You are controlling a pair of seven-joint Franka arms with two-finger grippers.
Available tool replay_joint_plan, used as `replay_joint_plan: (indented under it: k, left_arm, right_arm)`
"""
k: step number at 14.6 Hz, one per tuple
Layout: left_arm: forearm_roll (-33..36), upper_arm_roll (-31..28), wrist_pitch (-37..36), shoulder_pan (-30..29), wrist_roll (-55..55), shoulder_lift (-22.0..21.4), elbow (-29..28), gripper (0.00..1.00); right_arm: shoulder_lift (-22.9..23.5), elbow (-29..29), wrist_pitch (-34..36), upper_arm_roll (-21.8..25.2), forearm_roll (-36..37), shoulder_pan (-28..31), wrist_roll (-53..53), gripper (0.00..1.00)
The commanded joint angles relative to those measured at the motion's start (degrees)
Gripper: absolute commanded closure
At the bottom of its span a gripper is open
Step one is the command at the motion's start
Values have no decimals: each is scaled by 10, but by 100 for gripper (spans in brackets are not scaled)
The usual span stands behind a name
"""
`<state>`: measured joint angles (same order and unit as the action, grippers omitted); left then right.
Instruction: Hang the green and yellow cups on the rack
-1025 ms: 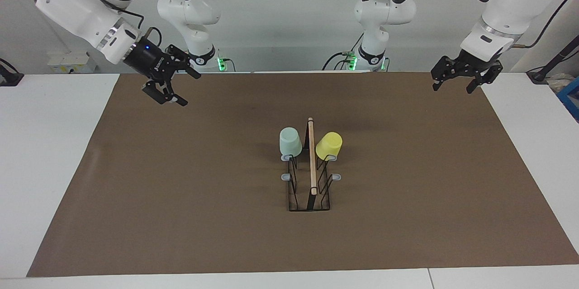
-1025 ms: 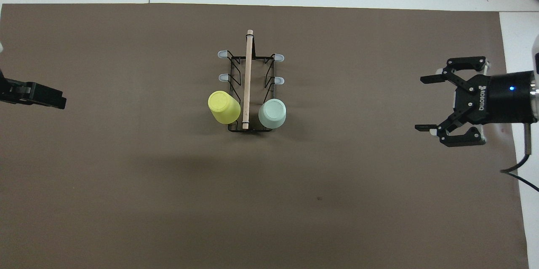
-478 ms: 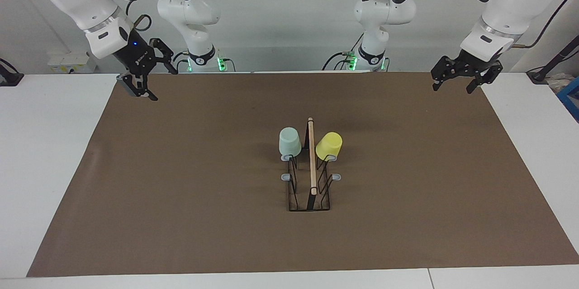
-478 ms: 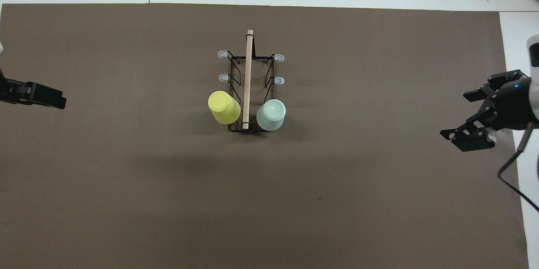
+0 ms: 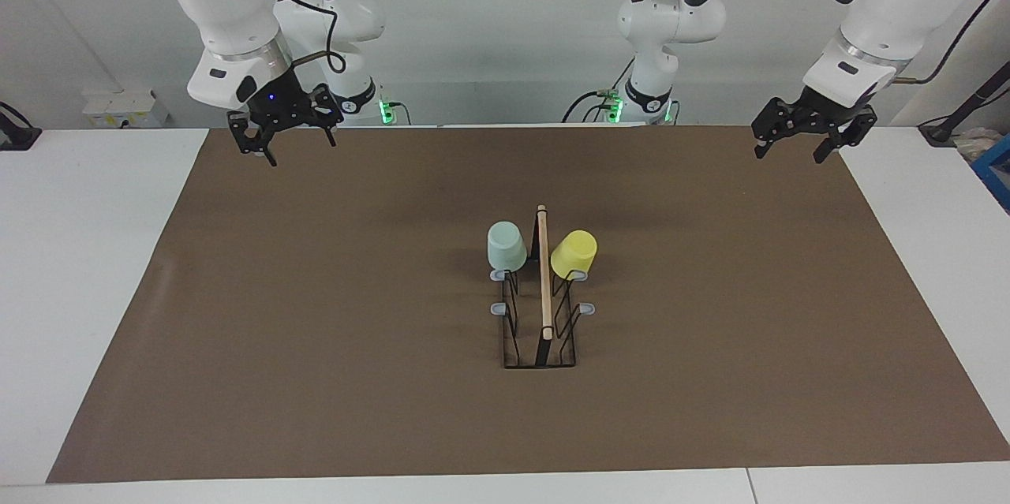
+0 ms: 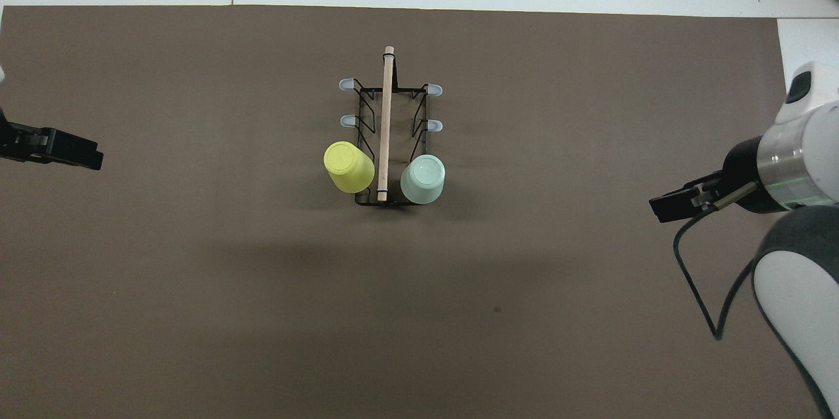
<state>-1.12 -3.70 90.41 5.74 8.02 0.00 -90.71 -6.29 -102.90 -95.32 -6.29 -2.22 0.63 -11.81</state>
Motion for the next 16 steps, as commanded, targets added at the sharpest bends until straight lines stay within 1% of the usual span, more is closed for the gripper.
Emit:
replay_joint_plan:
  k: [1,3,6,8,10,11,12,13,15,16]
  left_arm:
    - [3,-4,1,7,-5,-17,-17,0]
    - [3,-4,1,7,-5,-17,-18,0]
    - [3,-4,1,7,-5,-17,-17,0]
    - [3,-4,1,7,-5,-17,-17,0]
    - [3,-4,2,7,-6,-17,-17,0]
    - [3,-4,1,8,-5,-17,-17,0]
    - [3,-4,-3,8,-5,-17,-18,0]
    - [3,-4,-1,8,-5,-18,-18,0]
    - [3,-4,1,7,-5,-17,-18,0]
    - [3,-4,1,7,-5,-17,-17,0]
  right_arm:
    - [-1,-24,-4,-2,5,15,80,0]
    - [4,-23,4,-2,8,13,117,0]
    - [45,-2,5,1,23,19,117,0]
    - [63,26,18,0,34,17,117,0]
    - [65,53,58,-4,35,5,129,0]
    - [67,69,86,-6,25,-6,154,0]
    - [70,72,89,-7,25,-32,191,0]
    - [71,74,86,-7,24,-45,213,0]
    - [73,74,77,-7,15,-42,210,0]
    - [72,75,75,-6,-13,-37,203,0]
